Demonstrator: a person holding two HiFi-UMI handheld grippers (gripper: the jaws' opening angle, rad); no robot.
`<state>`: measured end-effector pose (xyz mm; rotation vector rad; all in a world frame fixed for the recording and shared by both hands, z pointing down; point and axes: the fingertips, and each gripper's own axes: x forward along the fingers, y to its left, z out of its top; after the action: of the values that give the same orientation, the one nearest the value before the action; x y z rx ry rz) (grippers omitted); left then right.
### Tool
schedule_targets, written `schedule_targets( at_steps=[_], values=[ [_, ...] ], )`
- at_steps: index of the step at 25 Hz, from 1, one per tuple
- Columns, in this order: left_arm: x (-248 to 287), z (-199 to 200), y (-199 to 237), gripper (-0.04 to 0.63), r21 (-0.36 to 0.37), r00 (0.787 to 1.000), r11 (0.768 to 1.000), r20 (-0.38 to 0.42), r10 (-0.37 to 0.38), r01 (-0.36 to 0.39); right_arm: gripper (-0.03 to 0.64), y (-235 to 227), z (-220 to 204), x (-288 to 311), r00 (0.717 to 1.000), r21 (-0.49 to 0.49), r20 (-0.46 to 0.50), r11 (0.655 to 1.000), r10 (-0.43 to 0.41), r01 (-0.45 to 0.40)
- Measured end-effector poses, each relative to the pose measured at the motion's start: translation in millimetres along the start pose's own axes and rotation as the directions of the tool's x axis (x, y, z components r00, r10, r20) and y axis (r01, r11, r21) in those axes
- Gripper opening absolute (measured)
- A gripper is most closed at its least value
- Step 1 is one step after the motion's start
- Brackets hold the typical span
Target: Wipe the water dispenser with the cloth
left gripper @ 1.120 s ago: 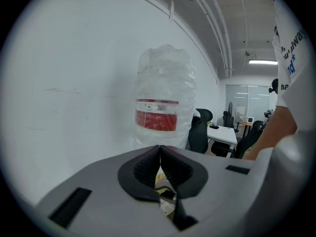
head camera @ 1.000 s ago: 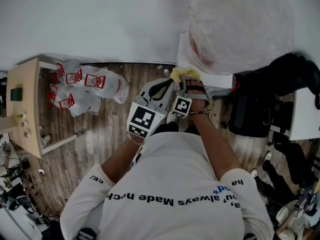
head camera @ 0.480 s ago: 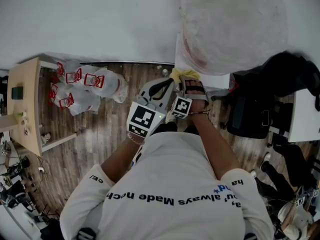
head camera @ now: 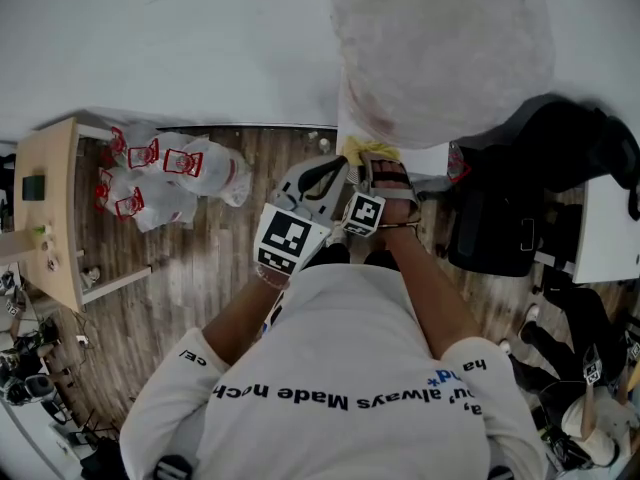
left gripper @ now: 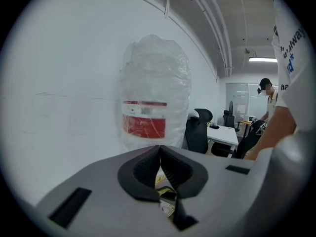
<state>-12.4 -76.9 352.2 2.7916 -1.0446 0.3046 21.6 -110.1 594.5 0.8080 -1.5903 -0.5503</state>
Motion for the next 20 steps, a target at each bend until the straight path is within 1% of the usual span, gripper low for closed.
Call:
schedule_targets(
  at_steps=[20],
  values=[
    [28.9,11.5,-36.5,0.020,0.000,1.000,1.000,0.008,0.001,-0.001,0.077,-5.3,-60.0,-12.9,1.000,0.020,0.003,1.000,0.015,-0.015]
  ],
)
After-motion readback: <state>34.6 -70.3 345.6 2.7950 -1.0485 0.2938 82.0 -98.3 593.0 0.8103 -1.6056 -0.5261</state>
